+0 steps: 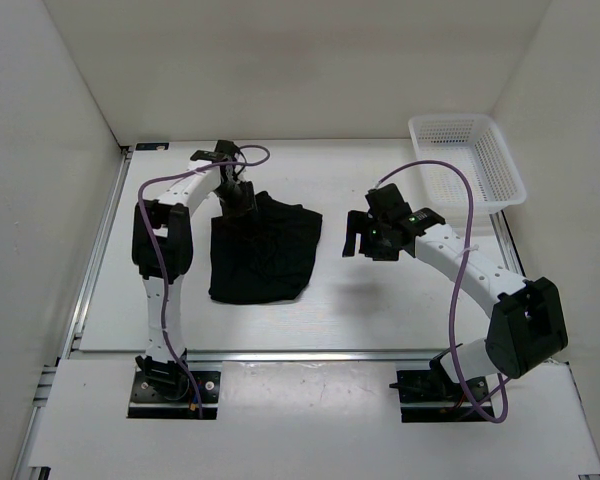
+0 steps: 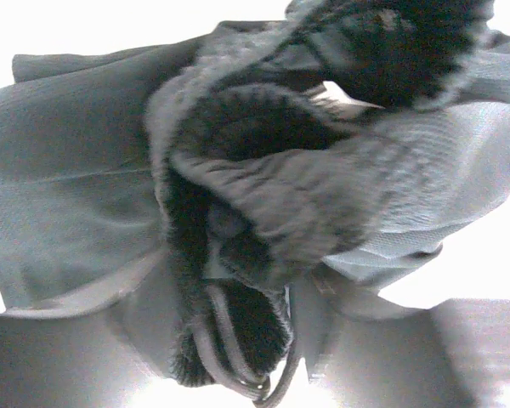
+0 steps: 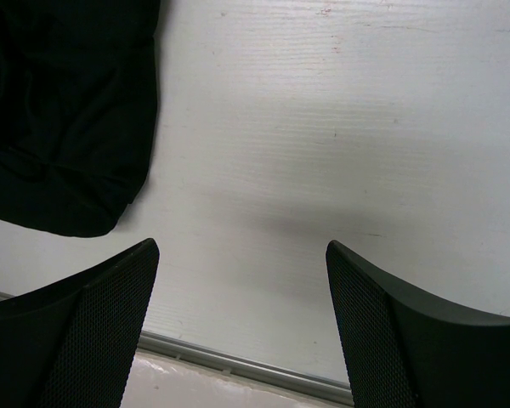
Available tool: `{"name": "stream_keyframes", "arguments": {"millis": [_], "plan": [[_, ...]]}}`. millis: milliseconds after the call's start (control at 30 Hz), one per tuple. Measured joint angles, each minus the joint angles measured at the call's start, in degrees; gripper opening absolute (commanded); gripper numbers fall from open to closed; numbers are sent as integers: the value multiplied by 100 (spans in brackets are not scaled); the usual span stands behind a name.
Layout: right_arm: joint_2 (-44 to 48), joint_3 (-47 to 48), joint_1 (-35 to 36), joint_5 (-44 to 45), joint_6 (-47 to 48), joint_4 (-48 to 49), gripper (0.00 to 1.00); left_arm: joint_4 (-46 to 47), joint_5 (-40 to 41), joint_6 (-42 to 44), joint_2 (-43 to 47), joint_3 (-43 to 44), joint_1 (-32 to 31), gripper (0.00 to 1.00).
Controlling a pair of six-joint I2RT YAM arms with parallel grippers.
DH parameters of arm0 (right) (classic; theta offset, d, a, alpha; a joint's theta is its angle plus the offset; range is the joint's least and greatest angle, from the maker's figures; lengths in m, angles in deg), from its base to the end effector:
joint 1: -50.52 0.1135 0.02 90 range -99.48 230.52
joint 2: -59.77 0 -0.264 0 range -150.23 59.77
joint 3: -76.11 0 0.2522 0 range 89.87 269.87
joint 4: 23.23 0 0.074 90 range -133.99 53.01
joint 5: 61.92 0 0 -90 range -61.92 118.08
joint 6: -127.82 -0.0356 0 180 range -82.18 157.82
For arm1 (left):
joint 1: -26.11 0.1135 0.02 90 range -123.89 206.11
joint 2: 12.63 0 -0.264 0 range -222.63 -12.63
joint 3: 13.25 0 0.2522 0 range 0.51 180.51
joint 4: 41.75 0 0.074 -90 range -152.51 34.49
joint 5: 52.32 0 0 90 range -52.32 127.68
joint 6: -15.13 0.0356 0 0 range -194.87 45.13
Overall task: Fold and stack the shorts
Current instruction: Fold the shorts
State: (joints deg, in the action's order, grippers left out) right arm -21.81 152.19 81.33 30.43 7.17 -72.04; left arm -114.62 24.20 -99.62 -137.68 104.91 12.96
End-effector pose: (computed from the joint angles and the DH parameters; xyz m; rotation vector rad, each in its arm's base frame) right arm 0.2552 0.1505 0.2615 0.0133 2.5604 0.3761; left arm 0.4278 -0.1085 0.1925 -0.2734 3.0076 -0.4254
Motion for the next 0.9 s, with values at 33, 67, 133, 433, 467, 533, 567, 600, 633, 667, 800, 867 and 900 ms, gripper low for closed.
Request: {"name": "stream_keyframes", "arguments": {"millis": [33, 67, 133, 433, 467, 533, 567, 600, 633, 667, 800, 867, 900], "plan": [[0, 0, 0, 0, 0, 0, 84, 24, -66, 37, -4, 2, -9, 45], [0, 0, 0, 0, 0, 0, 84, 48, -131, 52, -11, 2, -15, 41], [2, 0, 0, 0, 0, -4, 84, 81, -234, 105, -15, 2, -28, 33], [48, -2, 0, -2, 0, -4, 84, 87, -538, 157, -2, 35, -17, 10], [59, -9, 0, 0, 0, -2, 84, 81, -577, 153, 15, 35, 20, 10], [90, -22, 0, -2, 0, -4, 84, 22, -660, 142, 114, 28, 57, 10], [103, -24, 0, -2, 0, -9, 84, -22, -704, 140, 205, 7, 87, 10], [122, -26, 0, 0, 0, -13, 84, -79, -754, 140, 330, -26, 133, 10], [140, -26, 0, -2, 0, -15, 84, -120, -817, 142, 483, -81, 190, 10], [153, -26, 0, 2, 0, -17, 84, -144, -876, 140, 634, -151, 249, 10], [175, -26, 0, 2, 0, -22, 84, -219, -1047, 125, 1550, -852, 511, 10], [175, -26, 0, 2, 0, -44, 84, -210, -1084, 74, 2013, -1285, 632, 10], [175, -26, 0, 2, 0, -48, 84, -184, -1104, 37, 2238, -1530, 682, 10]]}}
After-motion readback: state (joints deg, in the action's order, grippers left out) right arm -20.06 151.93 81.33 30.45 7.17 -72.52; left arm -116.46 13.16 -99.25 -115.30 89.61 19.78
